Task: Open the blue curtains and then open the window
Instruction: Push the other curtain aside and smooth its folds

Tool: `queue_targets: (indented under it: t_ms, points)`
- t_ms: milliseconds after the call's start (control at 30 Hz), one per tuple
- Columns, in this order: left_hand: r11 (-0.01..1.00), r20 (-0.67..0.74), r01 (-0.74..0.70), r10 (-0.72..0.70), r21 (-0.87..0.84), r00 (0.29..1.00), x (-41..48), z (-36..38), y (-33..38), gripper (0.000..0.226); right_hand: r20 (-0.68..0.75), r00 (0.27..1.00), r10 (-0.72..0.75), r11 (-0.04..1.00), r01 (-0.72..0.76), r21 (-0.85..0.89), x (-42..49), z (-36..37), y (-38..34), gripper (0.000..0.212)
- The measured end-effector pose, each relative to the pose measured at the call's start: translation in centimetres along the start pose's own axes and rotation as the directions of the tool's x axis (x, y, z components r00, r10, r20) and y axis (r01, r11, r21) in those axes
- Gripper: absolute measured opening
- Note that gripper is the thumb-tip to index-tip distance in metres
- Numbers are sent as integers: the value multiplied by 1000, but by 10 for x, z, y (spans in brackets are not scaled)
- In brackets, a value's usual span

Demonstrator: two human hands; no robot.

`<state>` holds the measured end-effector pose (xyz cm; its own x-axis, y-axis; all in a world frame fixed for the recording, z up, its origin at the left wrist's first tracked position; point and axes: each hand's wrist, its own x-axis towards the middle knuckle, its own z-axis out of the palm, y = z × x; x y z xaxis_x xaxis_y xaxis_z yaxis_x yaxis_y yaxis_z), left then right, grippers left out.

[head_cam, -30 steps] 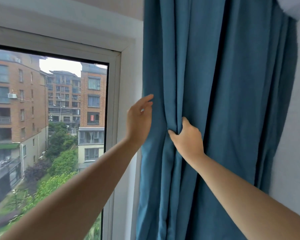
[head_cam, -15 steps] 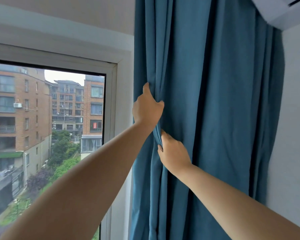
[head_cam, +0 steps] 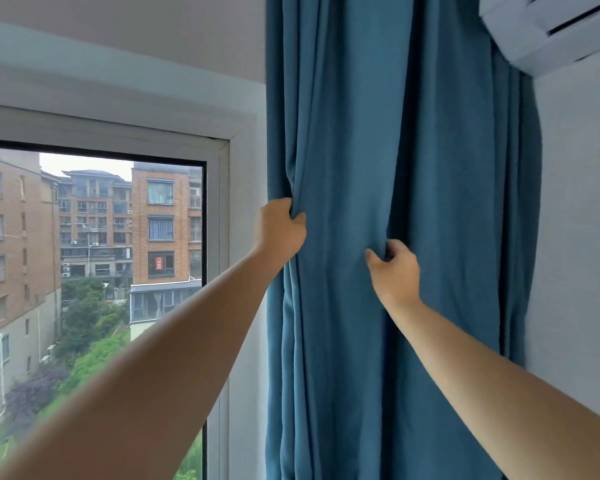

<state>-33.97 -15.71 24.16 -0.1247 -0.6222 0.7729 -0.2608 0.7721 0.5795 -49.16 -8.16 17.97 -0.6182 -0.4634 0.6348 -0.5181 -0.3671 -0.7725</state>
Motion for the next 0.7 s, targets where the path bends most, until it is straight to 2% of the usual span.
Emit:
queue_targets:
  t_ms: [67, 200, 367, 467, 567, 700]
  points:
    - [1000, 38, 16, -15, -21, 999, 4, 0, -3, 34, 28, 997, -69, 996, 70, -57, 0, 4, 0, 31]
    - [995, 98, 48, -40, -83, 994, 11, 0, -7, 24, 162, 973, -164, 983, 175, -54, -16, 17, -7, 40]
    - [992, 143, 71, -55, -106, 988, 15, 6, -8, 23, 339, 937, -85, 995, 95, -14, -35, 26, -3, 42]
    - [993, 148, 77, -64, -84, 987, 13, 12, -7, 36, 379, 925, -44, 999, 30, 43, -40, 25, -1, 39]
    - [995, 145, 65, -54, -70, 988, 7, 20, -1, 43, 442, 897, -3, 996, -38, 84, -36, 20, -1, 51]
    - [999, 114, 5, -1, -36, 993, 0, 30, 10, 47, 505, 863, -11, 1000, 5, 13, -25, 14, 3, 63]
